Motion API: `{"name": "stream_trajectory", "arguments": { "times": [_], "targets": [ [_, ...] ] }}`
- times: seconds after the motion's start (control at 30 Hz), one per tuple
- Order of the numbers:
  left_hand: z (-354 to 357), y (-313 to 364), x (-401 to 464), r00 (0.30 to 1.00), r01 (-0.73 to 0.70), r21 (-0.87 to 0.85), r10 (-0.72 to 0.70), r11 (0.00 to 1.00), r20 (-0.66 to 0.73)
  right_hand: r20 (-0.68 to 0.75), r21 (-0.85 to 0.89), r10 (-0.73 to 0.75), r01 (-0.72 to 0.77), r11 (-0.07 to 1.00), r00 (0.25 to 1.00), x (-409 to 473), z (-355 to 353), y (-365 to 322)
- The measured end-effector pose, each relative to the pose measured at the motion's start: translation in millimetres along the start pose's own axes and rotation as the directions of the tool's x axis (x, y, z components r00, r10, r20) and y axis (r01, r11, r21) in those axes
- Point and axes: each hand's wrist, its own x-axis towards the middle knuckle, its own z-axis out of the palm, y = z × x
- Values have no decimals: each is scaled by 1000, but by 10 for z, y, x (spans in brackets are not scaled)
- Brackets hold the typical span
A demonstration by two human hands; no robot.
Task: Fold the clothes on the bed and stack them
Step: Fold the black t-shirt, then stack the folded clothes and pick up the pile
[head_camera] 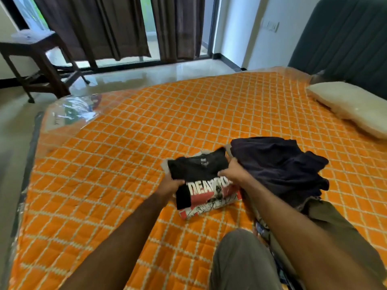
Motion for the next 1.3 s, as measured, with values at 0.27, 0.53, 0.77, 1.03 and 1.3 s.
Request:
{"name": "stream_trajectory", "arguments": {
  "times": [0.27, 0.53, 0.77, 1.03, 1.3],
  "targets": [
    [37, -442, 379, 953, 117, 198, -54, 973, -299, -15, 82, 140, -139, 987, 990, 253, 288, 387],
    [-31, -204, 18, 979, 200, -226, -186, 953, 79, 322, 276, 262, -355, 893, 910, 118, 170, 303],
    [-777, 66, -142, 991, 125, -438, -93, 890, 94, 437, 396, 19, -212, 893, 899, -51, 466, -593],
    [-3061, 872, -171, 977, -122, -544, 5, 830, -213, 593, 419, -212, -73, 905, 776, 358, 1643, -2950],
    [-5309, 1626, -1330, 884, -295, -582, -14, 758, -467, 705, 321, -312, 106, 941, 637, -471, 2695, -5444]
  ]
}}
